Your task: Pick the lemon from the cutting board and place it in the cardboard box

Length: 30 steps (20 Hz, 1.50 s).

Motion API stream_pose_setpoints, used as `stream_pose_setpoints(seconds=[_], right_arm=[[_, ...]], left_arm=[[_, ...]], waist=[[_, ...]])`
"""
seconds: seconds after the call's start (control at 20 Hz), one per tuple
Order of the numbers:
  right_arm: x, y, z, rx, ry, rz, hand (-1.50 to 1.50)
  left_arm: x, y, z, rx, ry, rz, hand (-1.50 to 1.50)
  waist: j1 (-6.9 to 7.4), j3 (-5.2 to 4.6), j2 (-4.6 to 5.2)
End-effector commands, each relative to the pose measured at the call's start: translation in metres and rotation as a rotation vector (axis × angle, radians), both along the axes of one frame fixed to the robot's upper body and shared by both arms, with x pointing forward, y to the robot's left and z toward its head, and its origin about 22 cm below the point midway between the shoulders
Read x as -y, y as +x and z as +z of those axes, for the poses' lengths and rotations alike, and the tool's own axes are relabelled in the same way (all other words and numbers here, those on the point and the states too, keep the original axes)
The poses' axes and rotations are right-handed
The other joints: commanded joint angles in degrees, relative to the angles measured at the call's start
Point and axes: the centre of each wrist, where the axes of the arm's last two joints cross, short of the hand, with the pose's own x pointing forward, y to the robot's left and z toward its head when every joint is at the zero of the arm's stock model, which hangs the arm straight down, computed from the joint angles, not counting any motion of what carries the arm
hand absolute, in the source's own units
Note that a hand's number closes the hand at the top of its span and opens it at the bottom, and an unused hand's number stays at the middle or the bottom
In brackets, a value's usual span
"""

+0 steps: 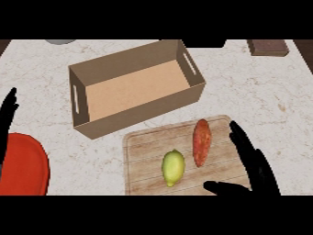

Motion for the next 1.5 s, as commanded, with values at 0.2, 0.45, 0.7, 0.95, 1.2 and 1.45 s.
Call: stream_pose_setpoints(seconds=[0.2,0.45,0.7,0.95,1.2,1.45], right_arm=[[0.018,-0.035,-0.027,0.202,-0.234,0.001,-1.5],[0.029,-0.037,0.006,0.117,-0.521,-0.104,-1.5],[0.005,-0.039,0.029,-0.001,-0.723,-0.146,-1.5],[-0.028,-0.03,0.056,-0.117,-0.892,-0.191,-1.5],[-0.086,-0.037,0.059,-0.211,-0.939,-0.167,-1.5],[-0.115,0.001,0.066,-0.192,-0.973,-0.205,-1.5]], left_arm=[[-0.009,0.001,-0.011,-0.025,-0.012,0.005,0.0],[-0.015,-0.002,-0.011,-0.035,-0.009,0.014,0.0],[-0.018,-0.007,-0.013,-0.033,-0.003,0.003,0.0],[-0.011,0.002,0.002,-0.028,-0.009,-0.009,0.0],[-0.019,-0.007,-0.008,-0.037,-0.024,-0.001,0.0],[-0.02,0.004,-0.027,-0.04,-0.031,-0.004,0.0]], waist=[[-0.39,0.07,0.06],[-0.54,-0.18,-0.17],[-0.17,-0.23,-0.19],[0.25,-0.06,-0.11],[0.38,0.04,0.04],[0.19,0.04,0.22]])
